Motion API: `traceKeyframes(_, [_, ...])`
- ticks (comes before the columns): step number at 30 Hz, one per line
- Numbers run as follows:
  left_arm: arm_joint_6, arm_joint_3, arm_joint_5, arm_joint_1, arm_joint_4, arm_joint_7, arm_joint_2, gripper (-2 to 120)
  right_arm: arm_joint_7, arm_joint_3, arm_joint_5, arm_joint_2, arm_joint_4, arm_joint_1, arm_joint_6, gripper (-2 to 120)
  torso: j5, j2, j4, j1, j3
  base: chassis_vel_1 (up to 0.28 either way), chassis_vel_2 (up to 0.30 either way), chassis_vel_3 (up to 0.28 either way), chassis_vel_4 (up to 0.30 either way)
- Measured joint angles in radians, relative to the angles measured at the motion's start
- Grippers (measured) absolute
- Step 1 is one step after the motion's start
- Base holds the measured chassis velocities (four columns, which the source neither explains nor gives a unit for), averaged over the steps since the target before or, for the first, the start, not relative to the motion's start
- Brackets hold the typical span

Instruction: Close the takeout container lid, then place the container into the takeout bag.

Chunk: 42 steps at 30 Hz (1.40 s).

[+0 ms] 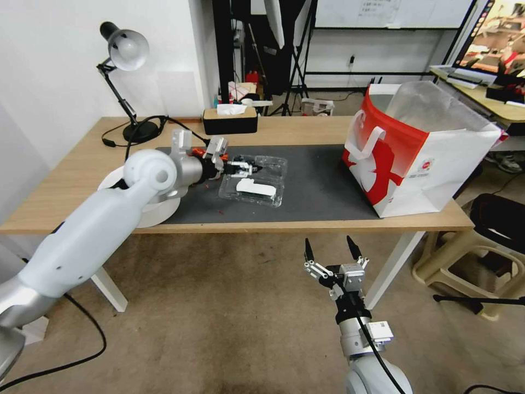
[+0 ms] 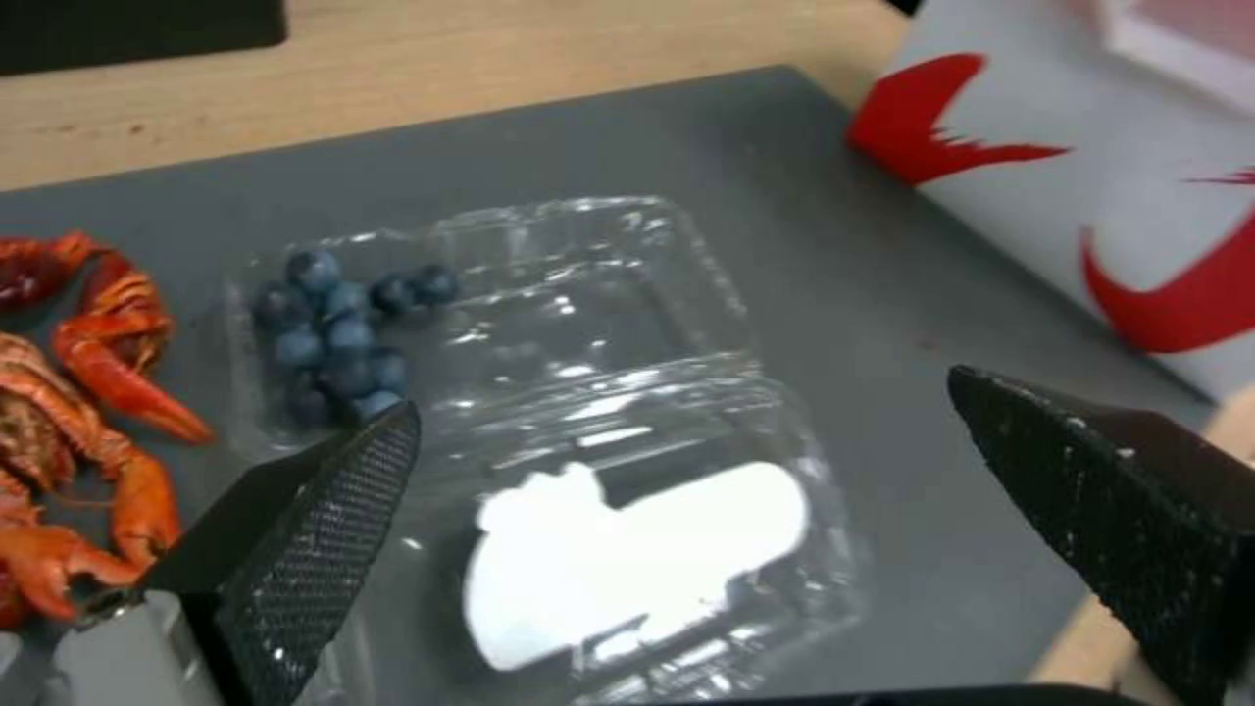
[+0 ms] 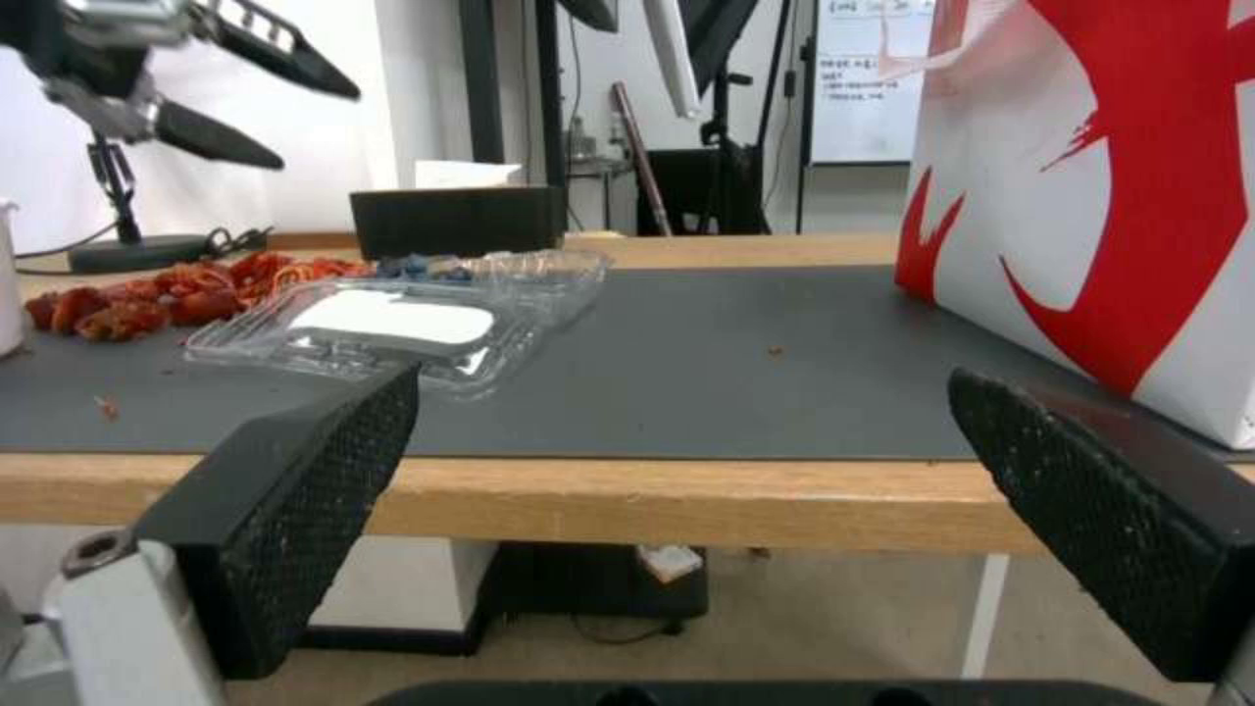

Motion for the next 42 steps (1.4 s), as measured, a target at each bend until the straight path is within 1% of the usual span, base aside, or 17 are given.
traceKeyframes(1, [0.0,0.01,0.0,-0.01,0.017,0.0,-0.005,100,0.0,0.0,-0.001,0.001,0.0,0.001,0.0,100,0.0,0.0,0.0001,0.0,0.0,0.0,0.0,0.0,0.0])
traceKeyframes(2, [0.0,0.01,0.0,-0.01,0.017,0.0,-0.005,100,0.0,0.0,-0.001,0.001,0.0,0.001,0.0,100,0.0,0.0,0.0001,0.0,0.0,0.0,0.0,0.0,0.0])
traceKeyframes(4, [-0.001,0.038,0.002,-0.04,0.068,0.013,-0.015,100,-0.001,-0.001,-0.004,0.002,-0.003,0.002,0.002,100,0.0,0.0,0.0001,0.0,0.0,0.0,0.0,0.0,0.0])
traceKeyframes(5, [-0.001,0.038,0.002,-0.04,0.068,0.013,-0.015,100,-0.001,-0.001,-0.004,0.002,-0.003,0.002,0.002,100,0.0,0.0,0.0001,0.0,0.0,0.0,0.0,0.0,0.0])
traceKeyframes(8, [-0.003,0.076,0.009,-0.074,0.126,0.033,-0.017,100,-0.003,-0.004,-0.01,0.006,-0.011,0.001,0.008,100,0.0,0.0,0.0001,0.0,0.0,0.0,0.0,0.0,0.0])
traceKeyframes(11, [-0.004,0.091,0.01,-0.084,0.141,0.042,-0.012,100,-0.005,-0.007,-0.014,0.01,-0.016,0.002,0.01,100,-0.0001,0.0,0.0,0.0,0.0,0.0,0.0,0.0,0.0])
traceKeyframes(17, [-0.006,0.106,0.011,-0.078,0.149,0.042,-0.001,100,-0.006,-0.015,-0.02,0.016,-0.027,0.011,0.013,100,0.0,0.0,0.0002,0.0,0.0,0.0,0.0,0.0,0.0])
traceKeyframes(33, [-0.009,0.098,0.002,-0.044,0.183,0.031,0.001,100,-0.01,-0.02,-0.03,0.018,-0.039,0.009,0.02,100,-0.0001,0.0,0.0001,0.0,0.0,0.0,0.0,0.0,0.0])
traceKeyframes(42, [-0.009,0.098,0.003,-0.047,0.216,0.05,0.004,100,-0.012,-0.023,-0.032,0.019,-0.043,0.01,0.022,100,-0.0001,0.0,0.0001,0.0,0.0,0.0,0.0,0.0,0.0])
